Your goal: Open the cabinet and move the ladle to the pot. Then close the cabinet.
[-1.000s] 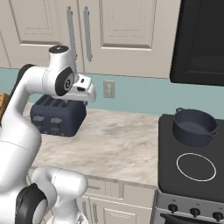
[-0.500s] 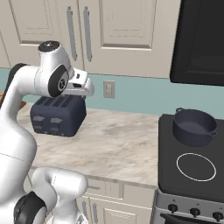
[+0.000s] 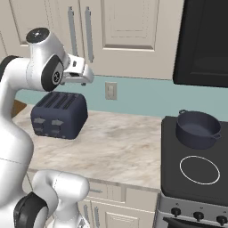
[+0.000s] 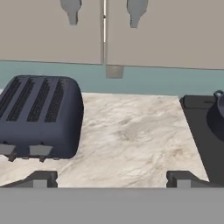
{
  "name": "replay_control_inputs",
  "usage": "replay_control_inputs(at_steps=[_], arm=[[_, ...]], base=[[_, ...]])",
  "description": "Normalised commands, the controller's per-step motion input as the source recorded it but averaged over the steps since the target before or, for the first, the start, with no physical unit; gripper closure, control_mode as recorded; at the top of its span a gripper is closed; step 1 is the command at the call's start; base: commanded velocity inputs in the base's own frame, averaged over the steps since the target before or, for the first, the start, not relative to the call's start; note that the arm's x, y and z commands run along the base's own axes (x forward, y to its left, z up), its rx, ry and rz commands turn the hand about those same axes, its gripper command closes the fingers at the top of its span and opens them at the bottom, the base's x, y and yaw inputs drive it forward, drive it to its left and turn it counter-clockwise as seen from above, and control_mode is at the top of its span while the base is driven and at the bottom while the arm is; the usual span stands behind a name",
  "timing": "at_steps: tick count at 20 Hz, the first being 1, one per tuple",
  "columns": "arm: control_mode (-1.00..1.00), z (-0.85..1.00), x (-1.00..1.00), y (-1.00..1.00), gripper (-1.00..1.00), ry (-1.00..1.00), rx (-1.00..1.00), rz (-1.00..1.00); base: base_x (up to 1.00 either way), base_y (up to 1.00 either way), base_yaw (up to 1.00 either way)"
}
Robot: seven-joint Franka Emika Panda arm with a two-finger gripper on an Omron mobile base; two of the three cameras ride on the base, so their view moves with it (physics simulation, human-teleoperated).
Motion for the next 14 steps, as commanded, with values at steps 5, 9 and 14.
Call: replay_control_inputs(at_steps=[5, 9, 14], arm=[[-1.00, 0.36, 0.00, 0.00, -1.00, -0.16, 0.00, 0.00], [-1.00, 0.32, 0.01, 0.00, -1.00, -0.10, 0.00, 0.00], [-1.00, 0.27, 0.14, -0.03, -1.00, -0.01, 0.00, 0.00]], base=[[0.00, 0.00, 0.00], [0.00, 0.00, 0.00], [0.00, 0.00, 0.00]])
